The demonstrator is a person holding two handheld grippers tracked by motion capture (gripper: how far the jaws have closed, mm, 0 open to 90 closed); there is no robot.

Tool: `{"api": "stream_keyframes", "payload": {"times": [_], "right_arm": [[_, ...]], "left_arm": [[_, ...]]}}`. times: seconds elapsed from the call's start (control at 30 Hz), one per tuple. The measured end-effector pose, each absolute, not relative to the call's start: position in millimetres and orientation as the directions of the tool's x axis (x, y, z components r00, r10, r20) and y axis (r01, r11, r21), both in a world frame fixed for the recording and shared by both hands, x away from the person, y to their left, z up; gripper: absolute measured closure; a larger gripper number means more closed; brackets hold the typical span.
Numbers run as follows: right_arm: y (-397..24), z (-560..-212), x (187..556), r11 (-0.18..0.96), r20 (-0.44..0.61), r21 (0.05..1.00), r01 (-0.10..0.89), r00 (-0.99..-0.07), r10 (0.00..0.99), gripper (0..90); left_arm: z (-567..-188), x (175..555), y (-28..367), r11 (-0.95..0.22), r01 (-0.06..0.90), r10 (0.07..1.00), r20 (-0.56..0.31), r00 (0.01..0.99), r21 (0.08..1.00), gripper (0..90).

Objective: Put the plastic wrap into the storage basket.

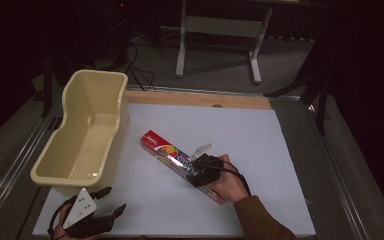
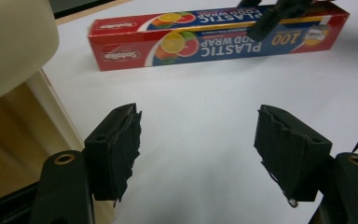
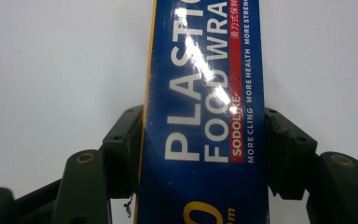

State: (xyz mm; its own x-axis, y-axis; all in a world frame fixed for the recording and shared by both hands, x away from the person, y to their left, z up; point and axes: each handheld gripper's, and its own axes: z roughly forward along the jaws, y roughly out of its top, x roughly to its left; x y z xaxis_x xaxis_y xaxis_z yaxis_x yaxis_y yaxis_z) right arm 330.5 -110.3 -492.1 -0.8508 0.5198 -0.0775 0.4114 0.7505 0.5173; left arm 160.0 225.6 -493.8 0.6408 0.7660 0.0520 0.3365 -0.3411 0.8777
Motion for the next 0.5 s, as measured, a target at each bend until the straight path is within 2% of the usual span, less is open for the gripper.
{"api": "stream_keyframes", "payload": {"times": [0.43, 0.5], "right_arm": [[-179, -486, 301, 0.776, -0.056, 0.436, 0.455, -0.847, 0.528, 38.3], [-200, -482, 297, 0.805, -0.059, 0.372, 0.462, -0.854, 0.517, 38.5]], "left_arm": [[-494, 160, 225, -0.343, 0.341, 0.767, 0.051, 0.64, 0.875, 30.8], [-494, 160, 226, -0.344, 0.341, 0.767, 0.052, 0.639, 0.875, 30.8]]}}
